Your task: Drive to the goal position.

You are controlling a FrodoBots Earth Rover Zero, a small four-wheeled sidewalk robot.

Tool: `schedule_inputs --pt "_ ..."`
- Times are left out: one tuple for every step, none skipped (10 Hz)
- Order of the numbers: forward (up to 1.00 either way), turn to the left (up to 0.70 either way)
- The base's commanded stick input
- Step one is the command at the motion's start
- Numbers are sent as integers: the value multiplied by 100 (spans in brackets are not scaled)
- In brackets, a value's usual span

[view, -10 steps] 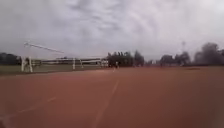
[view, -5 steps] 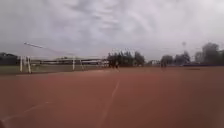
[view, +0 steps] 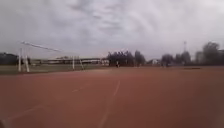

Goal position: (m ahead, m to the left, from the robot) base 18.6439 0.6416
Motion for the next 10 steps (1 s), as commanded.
schedule_inputs --pt "46 0" --pt "46 0" --pt "46 0" --pt "46 0" --pt "46 0" --pt "46 0" --pt "46 0" --pt "46 0" --pt "46 0" --pt "46 0"
